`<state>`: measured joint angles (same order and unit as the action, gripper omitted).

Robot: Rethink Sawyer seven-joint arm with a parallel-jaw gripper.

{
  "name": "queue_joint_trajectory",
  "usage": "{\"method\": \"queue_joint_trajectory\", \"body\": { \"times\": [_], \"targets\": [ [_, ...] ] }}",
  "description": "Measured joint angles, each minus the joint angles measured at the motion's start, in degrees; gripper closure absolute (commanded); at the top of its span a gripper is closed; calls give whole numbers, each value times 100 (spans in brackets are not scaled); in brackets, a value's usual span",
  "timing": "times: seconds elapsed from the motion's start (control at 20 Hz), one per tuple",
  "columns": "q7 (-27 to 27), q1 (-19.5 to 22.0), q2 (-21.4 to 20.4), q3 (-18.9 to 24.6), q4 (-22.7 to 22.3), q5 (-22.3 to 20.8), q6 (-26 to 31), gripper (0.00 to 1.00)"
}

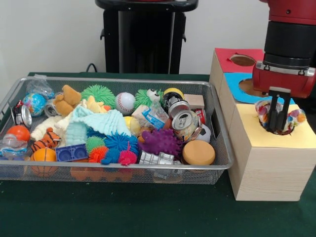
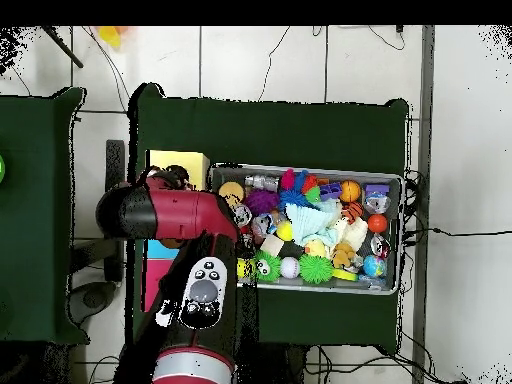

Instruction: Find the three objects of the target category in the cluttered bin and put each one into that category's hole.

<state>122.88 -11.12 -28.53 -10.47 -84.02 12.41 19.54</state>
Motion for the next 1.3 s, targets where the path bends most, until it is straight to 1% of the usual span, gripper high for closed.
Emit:
{"method": "queue_joint_trajectory", "body": {
  "times": [0.45,0.65,0.85,1.0,1.3],
  "targets": [
    [0,15,-45,16,-87,32,-19,100],
    [0,102,-60,72,-143,29,-18,100],
    [0,287,-53,231,-159,28,-33,100],
    [0,434,4,390,-159,29,-209,100],
    [0,363,141,394,-159,29,-549,100]
  ]
}}
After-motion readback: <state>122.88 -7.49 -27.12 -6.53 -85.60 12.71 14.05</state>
